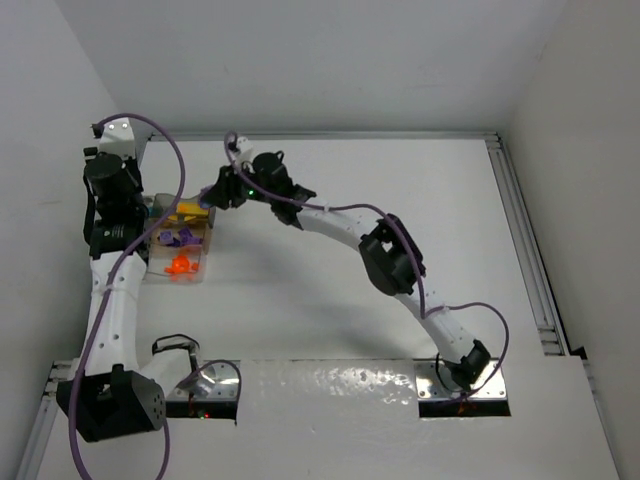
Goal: Sort the legos into containers by color
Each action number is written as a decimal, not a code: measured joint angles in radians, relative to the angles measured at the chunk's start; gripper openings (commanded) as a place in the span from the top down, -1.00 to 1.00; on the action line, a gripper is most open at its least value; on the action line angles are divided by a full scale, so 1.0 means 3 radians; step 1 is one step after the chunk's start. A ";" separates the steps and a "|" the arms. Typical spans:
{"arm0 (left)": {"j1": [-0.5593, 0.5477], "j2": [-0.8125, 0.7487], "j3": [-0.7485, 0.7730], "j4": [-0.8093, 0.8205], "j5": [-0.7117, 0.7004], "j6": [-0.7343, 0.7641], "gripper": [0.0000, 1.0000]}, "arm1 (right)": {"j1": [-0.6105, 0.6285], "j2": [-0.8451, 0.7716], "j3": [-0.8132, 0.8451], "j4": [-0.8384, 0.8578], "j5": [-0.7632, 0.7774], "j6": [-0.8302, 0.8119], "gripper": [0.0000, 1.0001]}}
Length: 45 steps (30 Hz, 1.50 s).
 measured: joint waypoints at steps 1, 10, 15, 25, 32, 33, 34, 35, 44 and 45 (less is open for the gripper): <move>0.0001 -0.0024 0.0000 0.0017 -0.0061 0.0000 1.00 | 0.0070 0.0047 0.0010 0.0001 0.0031 -0.0004 1.00; 0.0001 -0.0160 -0.0037 0.0182 -0.0071 0.0032 1.00 | 0.0463 0.0315 0.0366 0.0197 0.0378 -0.0103 1.00; 0.0001 -0.0212 -0.0151 0.0256 0.0015 0.0027 1.00 | 0.0434 0.0324 0.0374 0.0251 0.0526 -0.0151 1.00; -0.0067 -0.0373 -0.0292 0.0373 0.0018 0.0027 1.00 | 0.0458 0.0697 0.0684 0.0373 0.0791 -0.0164 1.00; -0.0179 -0.0459 -0.0455 0.0369 -0.0025 0.0004 1.00 | 0.0594 0.0926 0.0820 0.0355 0.0916 -0.0215 1.00; -0.0192 -0.0468 -0.0469 0.0367 -0.0033 0.0004 1.00 | 0.0605 0.0927 0.0821 0.0346 0.0931 -0.0228 1.00; -0.0205 -0.0482 -0.0479 0.0364 -0.0043 0.0005 1.00 | 0.0621 0.0927 0.0821 0.0348 0.0942 -0.0239 1.00; -0.0216 -0.0495 -0.0484 0.0362 -0.0056 0.0006 1.00 | 0.0635 0.0927 0.0823 0.0356 0.0945 -0.0251 1.00; -0.0226 -0.0572 -0.0495 0.0371 -0.0118 0.0017 1.00 | 0.0656 0.0927 0.0823 0.0326 0.0932 -0.0338 0.76; -0.0226 -0.0572 -0.0495 0.0370 -0.0126 0.0017 1.00 | 0.0655 0.0927 0.0821 0.0322 0.0932 -0.0346 0.68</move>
